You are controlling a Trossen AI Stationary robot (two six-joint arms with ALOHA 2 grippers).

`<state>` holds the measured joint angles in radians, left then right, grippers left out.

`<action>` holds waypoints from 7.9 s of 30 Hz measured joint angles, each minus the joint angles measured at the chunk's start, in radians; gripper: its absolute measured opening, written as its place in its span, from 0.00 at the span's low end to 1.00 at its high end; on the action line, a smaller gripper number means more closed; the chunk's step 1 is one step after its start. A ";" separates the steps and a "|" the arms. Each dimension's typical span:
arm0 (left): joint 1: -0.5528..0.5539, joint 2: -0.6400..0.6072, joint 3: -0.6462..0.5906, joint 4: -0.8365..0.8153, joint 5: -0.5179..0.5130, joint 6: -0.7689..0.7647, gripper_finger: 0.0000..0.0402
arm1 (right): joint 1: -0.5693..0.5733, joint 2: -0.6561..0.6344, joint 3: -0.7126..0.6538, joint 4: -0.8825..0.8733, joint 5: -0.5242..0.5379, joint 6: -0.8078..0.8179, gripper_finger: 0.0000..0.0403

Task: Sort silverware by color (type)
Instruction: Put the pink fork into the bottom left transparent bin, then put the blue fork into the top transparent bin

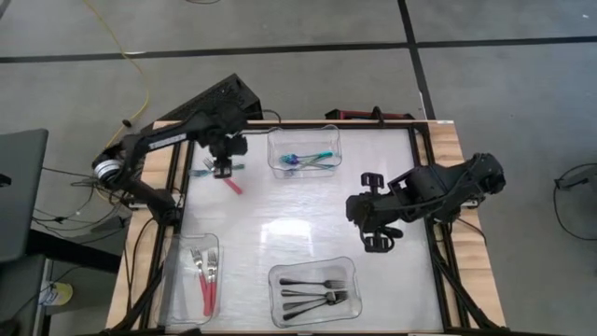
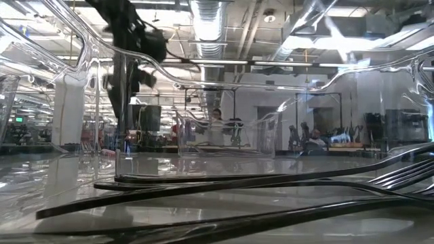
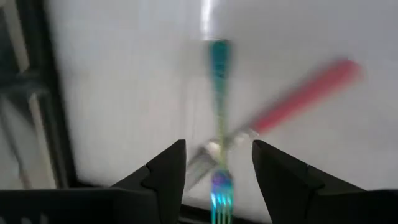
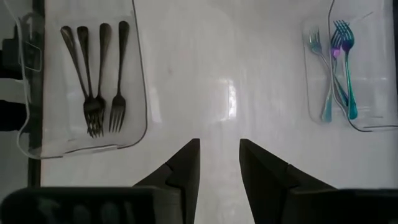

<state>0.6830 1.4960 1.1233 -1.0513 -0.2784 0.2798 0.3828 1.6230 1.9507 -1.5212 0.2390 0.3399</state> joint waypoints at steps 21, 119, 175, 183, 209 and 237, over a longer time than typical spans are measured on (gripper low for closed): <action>-0.140 -0.063 -0.312 0.251 -0.034 0.563 0.42 | -0.003 0.001 0.000 0.064 -0.001 0.000 0.33; -1.530 -0.536 -0.159 -0.005 0.262 -0.211 0.06 | -0.085 0.003 -0.191 0.637 0.016 0.255 0.33; -0.864 -0.182 0.293 -0.057 -0.132 0.052 0.40 | 0.050 0.000 -0.190 0.506 -0.088 0.041 0.33; -0.610 -0.181 0.158 -0.089 0.036 0.177 0.40 | 0.049 0.000 -0.190 0.504 -0.087 0.025 0.33; -0.511 -0.181 -0.303 -0.078 0.037 0.604 0.40 | 0.084 -0.001 -0.207 0.508 -0.031 0.054 0.33; -0.512 -0.099 -0.520 0.306 0.035 0.567 0.10 | 0.068 0.000 -0.220 0.508 -0.035 0.052 0.33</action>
<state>0.1715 1.3972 0.6030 -0.7454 -0.2435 0.8473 0.4509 1.6230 1.7306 -1.0134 0.2043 0.3916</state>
